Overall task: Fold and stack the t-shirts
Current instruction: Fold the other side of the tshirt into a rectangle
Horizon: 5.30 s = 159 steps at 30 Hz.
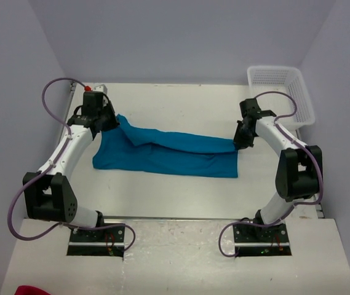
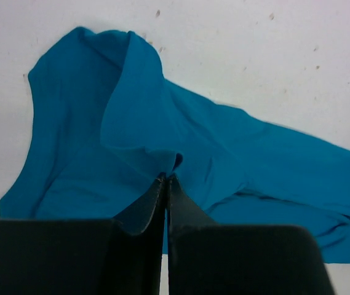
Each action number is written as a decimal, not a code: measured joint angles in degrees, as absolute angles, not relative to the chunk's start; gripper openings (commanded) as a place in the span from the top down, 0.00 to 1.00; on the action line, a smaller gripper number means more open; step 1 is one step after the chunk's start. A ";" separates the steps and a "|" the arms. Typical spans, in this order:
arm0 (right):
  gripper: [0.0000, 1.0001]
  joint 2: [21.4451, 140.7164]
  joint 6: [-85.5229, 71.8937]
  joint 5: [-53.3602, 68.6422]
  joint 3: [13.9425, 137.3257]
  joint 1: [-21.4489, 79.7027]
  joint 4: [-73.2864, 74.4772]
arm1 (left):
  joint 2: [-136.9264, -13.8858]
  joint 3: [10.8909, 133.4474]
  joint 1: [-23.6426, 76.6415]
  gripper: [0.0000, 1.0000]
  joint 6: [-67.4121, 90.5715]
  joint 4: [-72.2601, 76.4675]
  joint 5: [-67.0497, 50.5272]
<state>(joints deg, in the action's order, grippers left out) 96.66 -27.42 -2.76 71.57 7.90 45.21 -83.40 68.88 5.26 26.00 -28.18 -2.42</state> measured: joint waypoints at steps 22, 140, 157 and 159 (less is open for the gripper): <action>0.79 97.89 -28.84 -3.57 67.16 9.56 40.88 | -78.72 54.94 5.76 0.87 30.17 -27.03 3.14; 0.85 95.02 -22.83 8.60 77.73 22.98 40.66 | -63.51 23.49 27.83 0.64 53.49 -6.15 33.28; 0.85 95.74 -22.57 8.60 77.43 22.98 40.56 | -77.93 29.93 26.87 0.63 51.42 2.98 34.72; 0.85 95.74 -22.46 8.60 77.43 22.98 40.56 | -80.34 31.29 25.63 0.63 51.27 3.49 33.78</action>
<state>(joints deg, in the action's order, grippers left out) 95.74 -22.46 8.60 77.43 22.98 40.56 -80.34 31.29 25.63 51.27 3.49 33.78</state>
